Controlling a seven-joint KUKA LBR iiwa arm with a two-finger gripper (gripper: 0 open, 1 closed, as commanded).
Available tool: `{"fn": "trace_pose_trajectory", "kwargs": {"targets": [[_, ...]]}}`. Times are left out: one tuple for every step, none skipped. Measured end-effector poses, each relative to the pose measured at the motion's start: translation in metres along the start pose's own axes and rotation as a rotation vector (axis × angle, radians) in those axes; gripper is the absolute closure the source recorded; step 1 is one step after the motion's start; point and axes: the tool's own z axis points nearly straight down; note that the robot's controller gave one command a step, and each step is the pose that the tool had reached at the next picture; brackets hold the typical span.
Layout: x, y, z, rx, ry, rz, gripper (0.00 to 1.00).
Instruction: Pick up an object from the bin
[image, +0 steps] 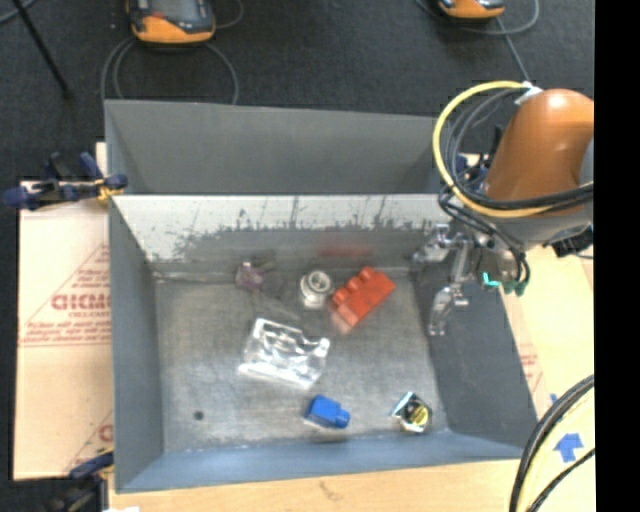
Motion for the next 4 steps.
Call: {"fn": "trace_pose_trajectory", "kwargs": {"targets": [[-0.044, 0.079, 0.061, -0.006, 0.0, 0.051, 0.0], [-0.057, 0.092, 0.132, -0.002, -0.007, 0.14, 0.0], [-0.025, 0.145, 0.087, -0.003, -0.002, 0.105, 0.0], [-0.017, 0.15, 0.111, 0.003, -0.024, 0.031, 0.0]]}}
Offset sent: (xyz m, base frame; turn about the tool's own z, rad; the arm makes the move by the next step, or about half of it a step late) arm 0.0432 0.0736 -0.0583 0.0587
